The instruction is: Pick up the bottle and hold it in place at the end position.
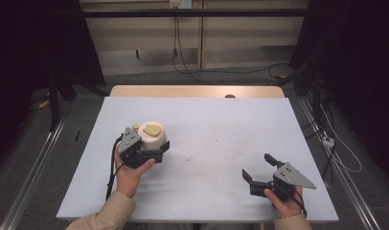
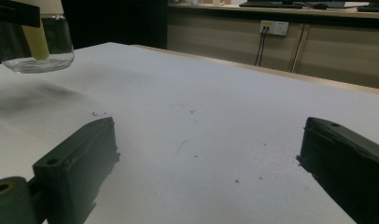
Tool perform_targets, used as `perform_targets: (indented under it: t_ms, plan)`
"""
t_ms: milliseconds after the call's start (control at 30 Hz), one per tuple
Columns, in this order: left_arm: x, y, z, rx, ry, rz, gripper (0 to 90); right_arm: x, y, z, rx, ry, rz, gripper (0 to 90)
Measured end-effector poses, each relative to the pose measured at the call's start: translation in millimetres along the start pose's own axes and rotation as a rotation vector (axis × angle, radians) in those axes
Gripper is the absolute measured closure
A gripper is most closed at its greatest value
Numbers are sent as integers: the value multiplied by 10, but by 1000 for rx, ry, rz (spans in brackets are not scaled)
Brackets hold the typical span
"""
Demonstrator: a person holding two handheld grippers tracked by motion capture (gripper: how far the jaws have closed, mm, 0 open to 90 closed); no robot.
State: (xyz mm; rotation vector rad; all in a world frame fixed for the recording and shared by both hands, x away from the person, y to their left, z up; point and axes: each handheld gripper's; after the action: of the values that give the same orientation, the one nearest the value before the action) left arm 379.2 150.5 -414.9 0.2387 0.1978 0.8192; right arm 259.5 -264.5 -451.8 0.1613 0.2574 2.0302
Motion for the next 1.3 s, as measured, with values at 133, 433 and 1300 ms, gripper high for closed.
perform_targets:
  t_ms: [133, 433, 1300]
  plan:
    - [-25, -35, 20, -2, -7, -9, 52, -2, 1, -2, 0, 0, -1, 33]
    - [-80, -124, 41, 1, -13, -25, 52, -16, 5, -10, -4, -9, -1, 32]
    - [-123, -266, 76, -3, -6, -36, 52, -12, 12, -6, -9, -10, 2, 30]
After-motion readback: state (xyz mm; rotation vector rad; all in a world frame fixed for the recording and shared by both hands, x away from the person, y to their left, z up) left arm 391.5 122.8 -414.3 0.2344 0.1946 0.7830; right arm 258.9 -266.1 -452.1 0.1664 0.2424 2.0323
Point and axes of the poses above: each handheld gripper's, and its own axes: y roughly backward along the jaws, z roughly out of its top, x roughly to its left, and after that the axes turned 2 degrees about x, right-handed
